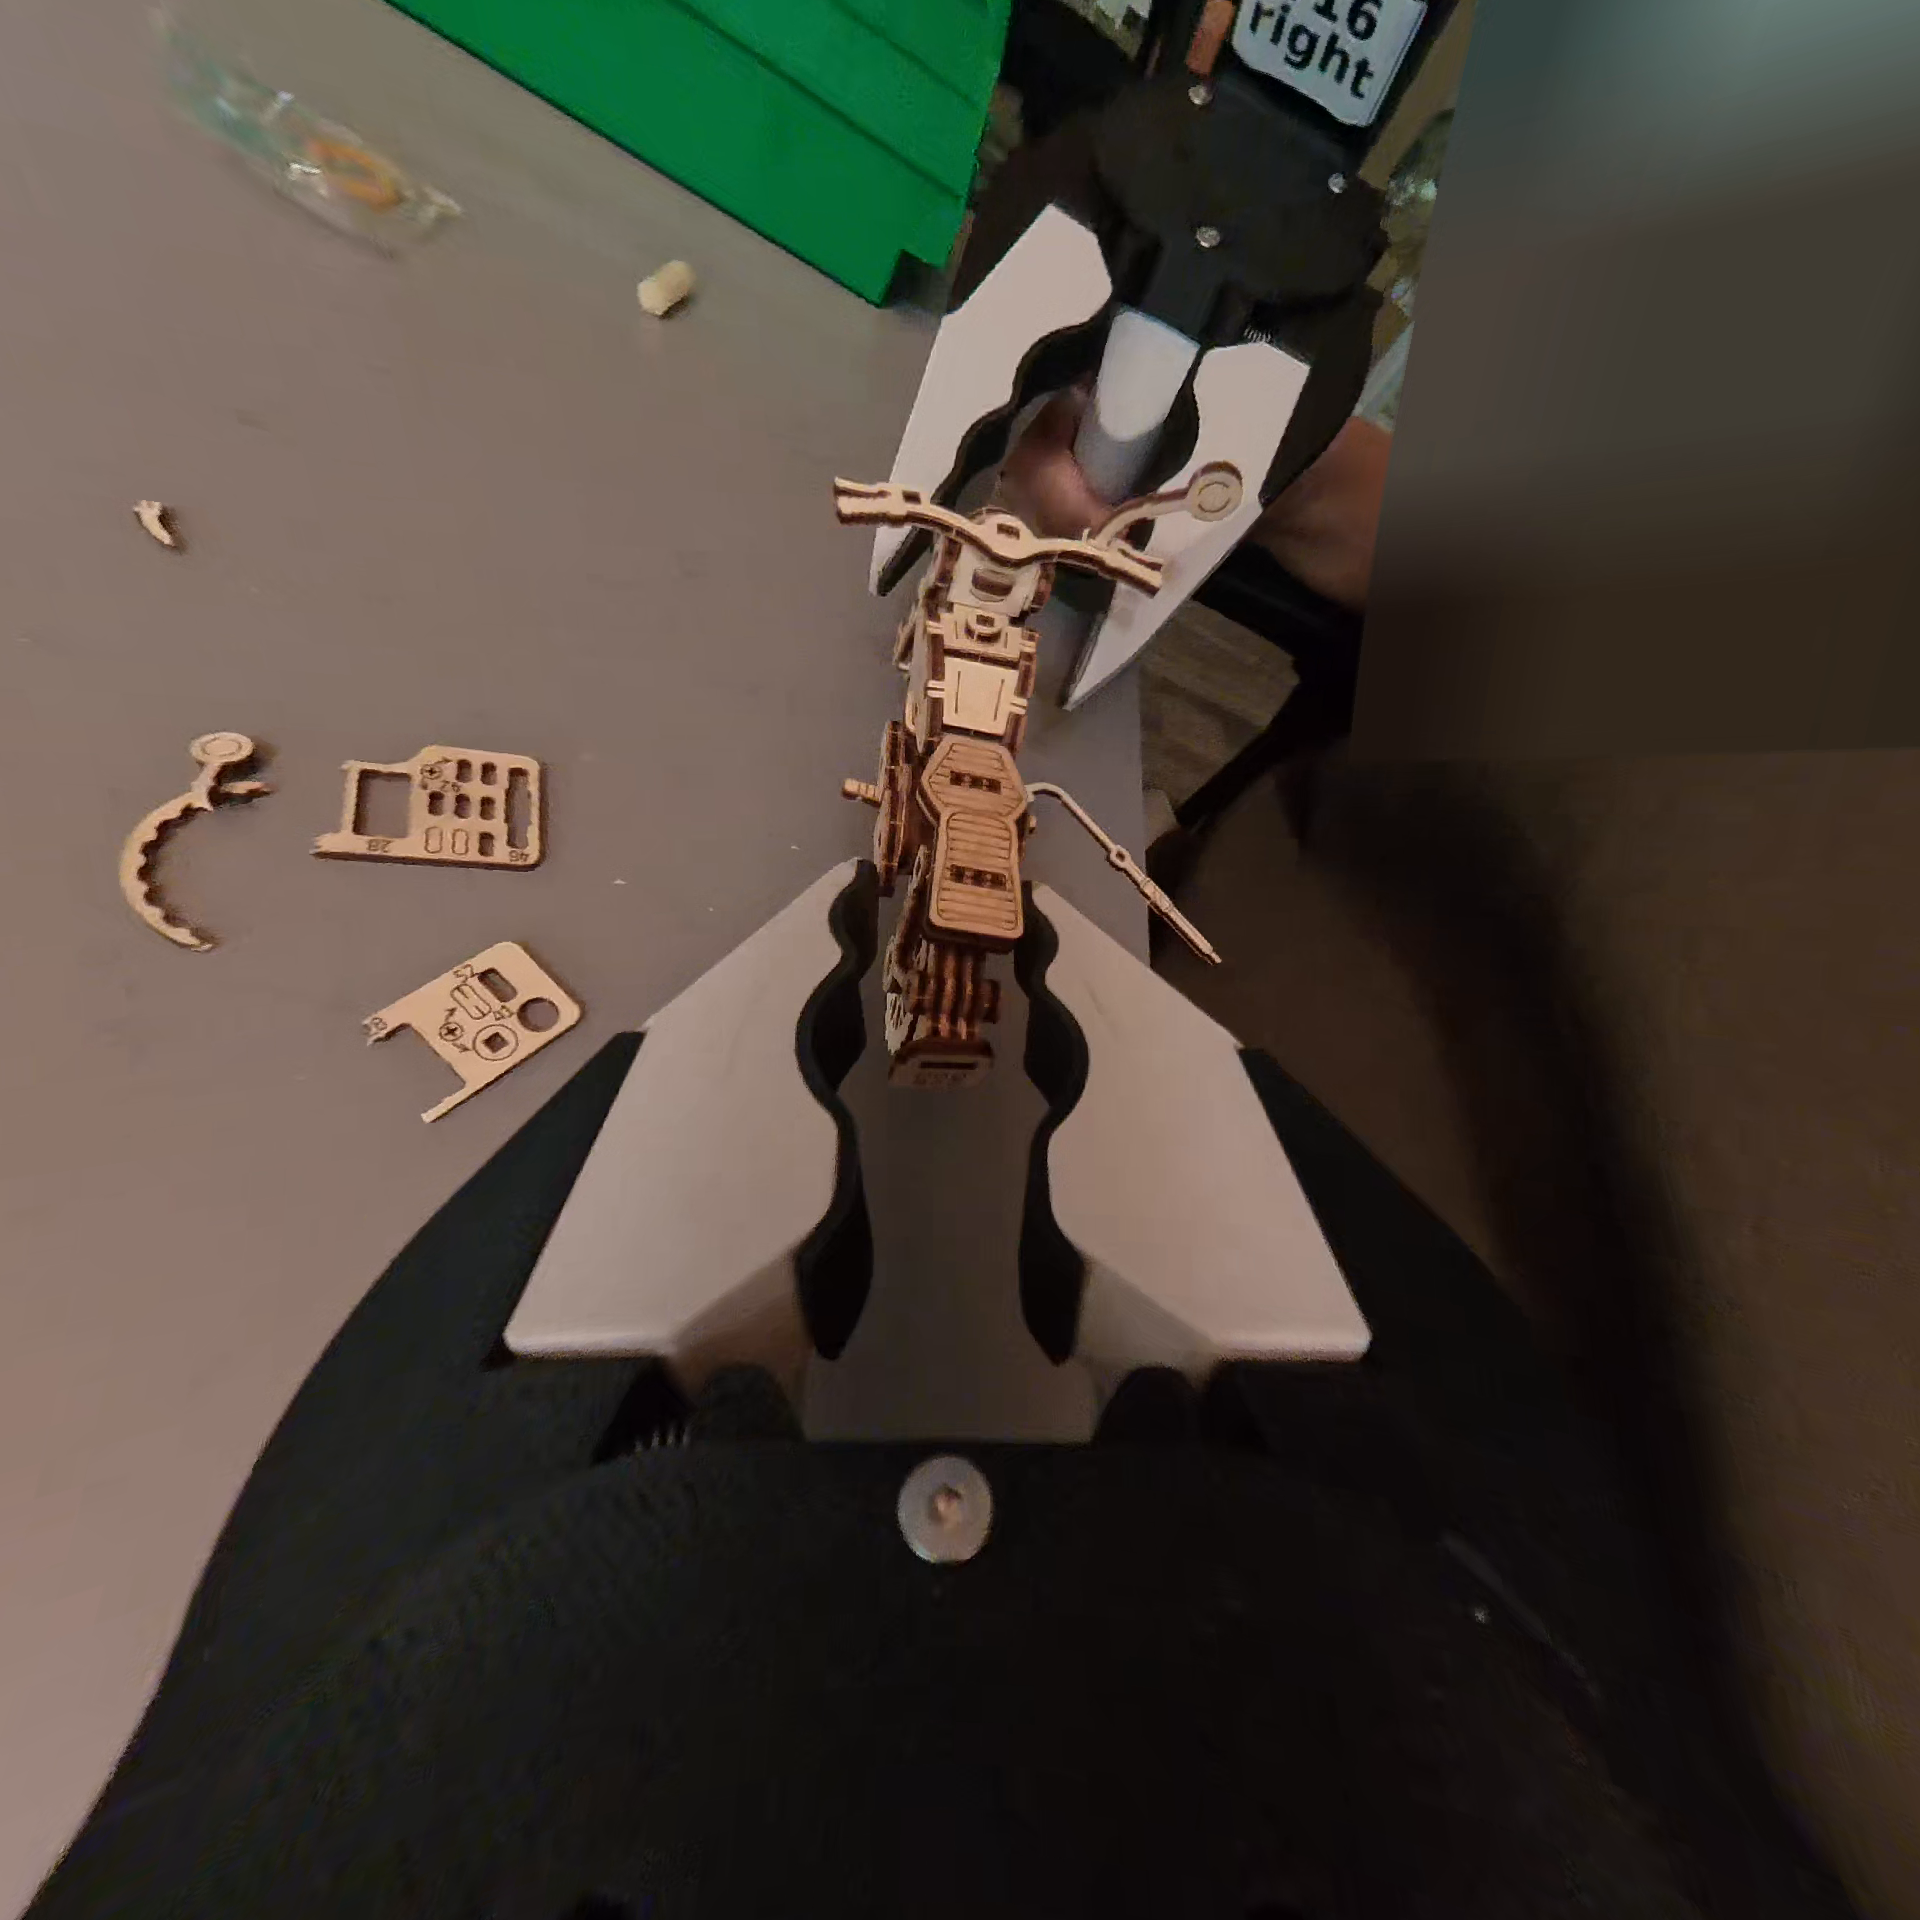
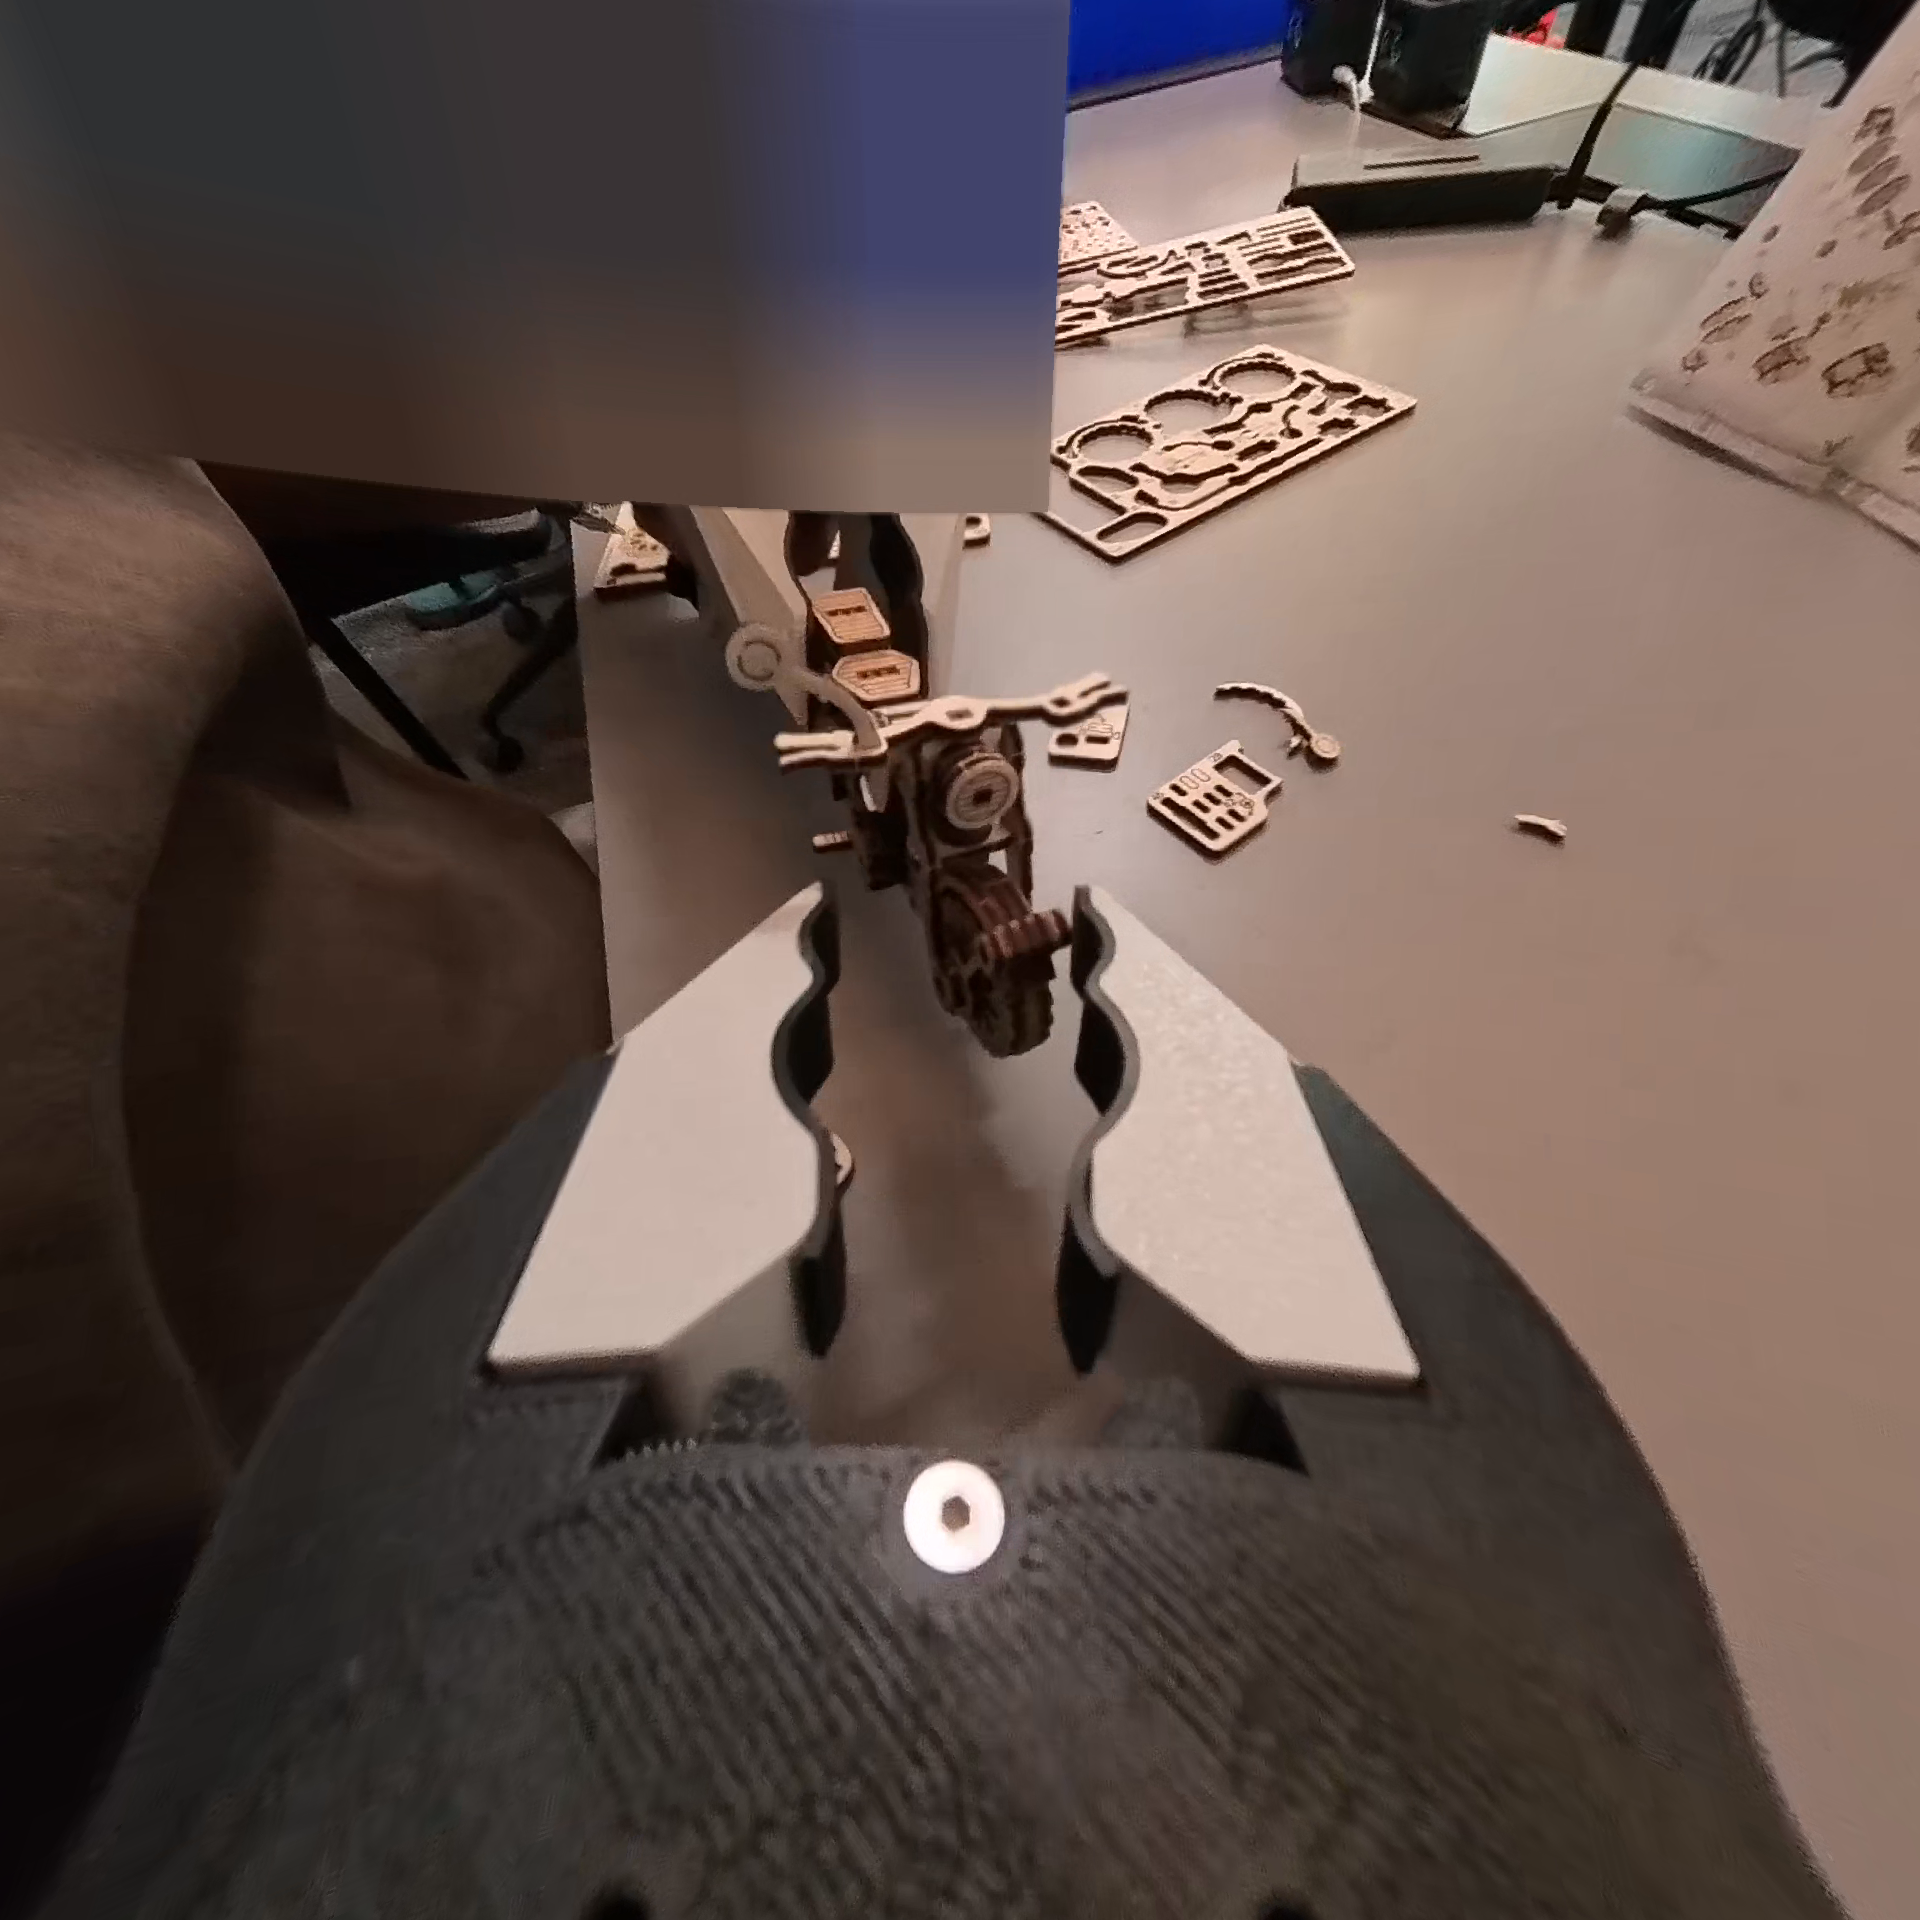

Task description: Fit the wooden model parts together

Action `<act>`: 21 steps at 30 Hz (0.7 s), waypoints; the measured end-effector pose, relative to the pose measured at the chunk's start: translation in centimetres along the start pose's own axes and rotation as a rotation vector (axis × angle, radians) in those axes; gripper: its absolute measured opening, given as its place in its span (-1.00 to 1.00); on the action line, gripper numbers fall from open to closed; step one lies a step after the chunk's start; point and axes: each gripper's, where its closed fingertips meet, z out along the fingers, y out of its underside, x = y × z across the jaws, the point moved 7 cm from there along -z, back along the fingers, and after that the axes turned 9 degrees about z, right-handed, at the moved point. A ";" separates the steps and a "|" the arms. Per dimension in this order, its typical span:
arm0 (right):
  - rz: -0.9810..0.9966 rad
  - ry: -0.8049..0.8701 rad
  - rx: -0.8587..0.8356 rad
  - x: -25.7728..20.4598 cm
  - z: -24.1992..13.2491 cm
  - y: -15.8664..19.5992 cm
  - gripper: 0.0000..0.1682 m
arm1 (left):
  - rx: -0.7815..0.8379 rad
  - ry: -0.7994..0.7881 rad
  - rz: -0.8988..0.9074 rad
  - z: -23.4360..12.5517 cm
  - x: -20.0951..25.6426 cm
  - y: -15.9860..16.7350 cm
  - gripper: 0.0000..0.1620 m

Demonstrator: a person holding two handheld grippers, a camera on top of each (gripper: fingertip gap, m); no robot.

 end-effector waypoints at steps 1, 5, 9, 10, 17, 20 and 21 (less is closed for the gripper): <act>-0.003 -0.004 0.004 -0.1 0.0 0.0 -0.49 | 0.004 0.004 0.001 0.0 0.1 0.0 -0.70; 0.001 -0.032 0.032 -0.4 -0.3 -0.4 -0.51 | 0.007 0.017 0.005 0.0 0.2 0.1 -0.70; -0.025 -0.030 0.043 -0.8 -0.4 -0.7 -0.56 | 0.004 0.036 0.036 0.1 0.5 0.3 -0.70; -0.033 -0.033 0.038 -0.9 -0.3 -0.6 -0.59 | 0.003 0.042 0.043 0.1 0.6 0.3 -0.70; -0.058 -0.061 0.028 -1.6 -0.3 -0.6 -0.68 | 0.020 0.094 0.062 0.0 1.1 0.4 -0.71; -0.060 -0.072 0.027 -1.7 -0.3 -0.6 -0.69 | 0.020 0.098 0.074 0.0 1.2 0.4 -0.70; -0.062 -0.076 0.026 -1.8 -0.3 -0.6 -0.69 | 0.020 0.101 0.076 0.0 1.3 0.4 -0.71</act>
